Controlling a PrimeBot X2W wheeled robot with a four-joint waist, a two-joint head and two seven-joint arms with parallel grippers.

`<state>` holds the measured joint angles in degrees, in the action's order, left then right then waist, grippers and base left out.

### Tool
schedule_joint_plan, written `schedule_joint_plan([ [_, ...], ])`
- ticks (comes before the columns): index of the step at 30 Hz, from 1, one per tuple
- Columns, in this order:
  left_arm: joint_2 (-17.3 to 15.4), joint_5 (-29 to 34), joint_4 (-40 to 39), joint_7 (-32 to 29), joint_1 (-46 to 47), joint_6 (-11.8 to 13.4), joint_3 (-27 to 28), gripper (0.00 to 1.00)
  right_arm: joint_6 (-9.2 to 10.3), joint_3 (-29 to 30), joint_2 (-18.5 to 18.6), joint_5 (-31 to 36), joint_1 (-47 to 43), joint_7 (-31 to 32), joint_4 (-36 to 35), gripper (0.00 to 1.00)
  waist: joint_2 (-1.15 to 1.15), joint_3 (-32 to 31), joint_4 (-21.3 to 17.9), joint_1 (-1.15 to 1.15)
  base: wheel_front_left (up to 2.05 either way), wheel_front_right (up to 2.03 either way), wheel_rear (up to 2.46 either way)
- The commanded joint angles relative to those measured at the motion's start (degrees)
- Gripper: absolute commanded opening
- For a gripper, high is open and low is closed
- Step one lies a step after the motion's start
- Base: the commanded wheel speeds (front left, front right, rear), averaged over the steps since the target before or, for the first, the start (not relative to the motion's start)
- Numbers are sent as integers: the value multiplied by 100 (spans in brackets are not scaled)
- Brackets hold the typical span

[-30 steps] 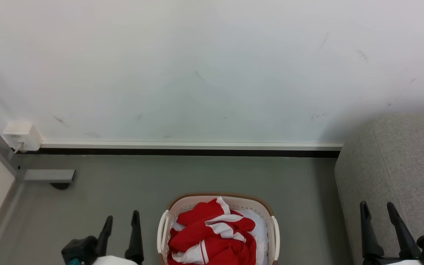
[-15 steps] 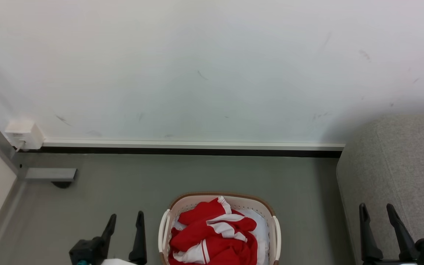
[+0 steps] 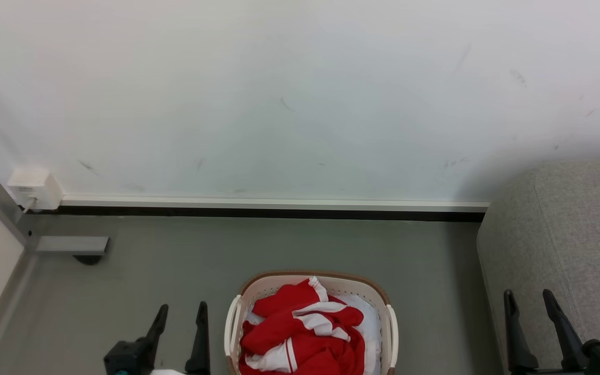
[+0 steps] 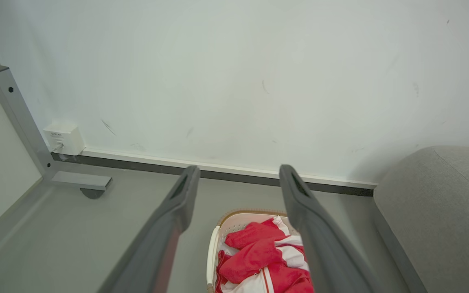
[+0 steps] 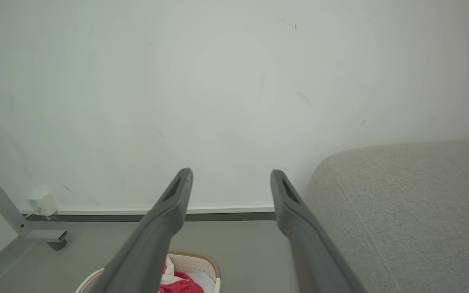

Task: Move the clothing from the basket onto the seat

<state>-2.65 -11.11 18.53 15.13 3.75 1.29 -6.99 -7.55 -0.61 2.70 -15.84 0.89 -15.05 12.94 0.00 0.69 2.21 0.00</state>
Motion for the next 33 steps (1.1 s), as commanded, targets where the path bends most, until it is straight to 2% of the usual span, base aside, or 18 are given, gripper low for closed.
schedule_joint_plan([
  [1, -42, -3, 22, 4, -24, -4, 13, 100, 12, -8, 36, -24, -61, -20, 20, 100, 0, 0, -4, 0, 0, 0, 0],
  [20, -41, -48, 28, 4, 77, -44, 9, 100, 12, -67, 34, 6, 66, -20, 6, 100, 0, 165, -89, 0, 0, 0, 0],
  [26, -39, 59, 39, 4, 492, -144, -199, 100, 12, -23, 33, 134, 239, -19, -118, 100, 0, 614, -193, 0, 0, 0, 0],
  [33, -41, 291, 207, 3, 1353, -324, -471, 100, 12, -85, 32, 317, 737, -10, -357, 100, 0, 1554, -366, 0, 0, 0, 0],
])
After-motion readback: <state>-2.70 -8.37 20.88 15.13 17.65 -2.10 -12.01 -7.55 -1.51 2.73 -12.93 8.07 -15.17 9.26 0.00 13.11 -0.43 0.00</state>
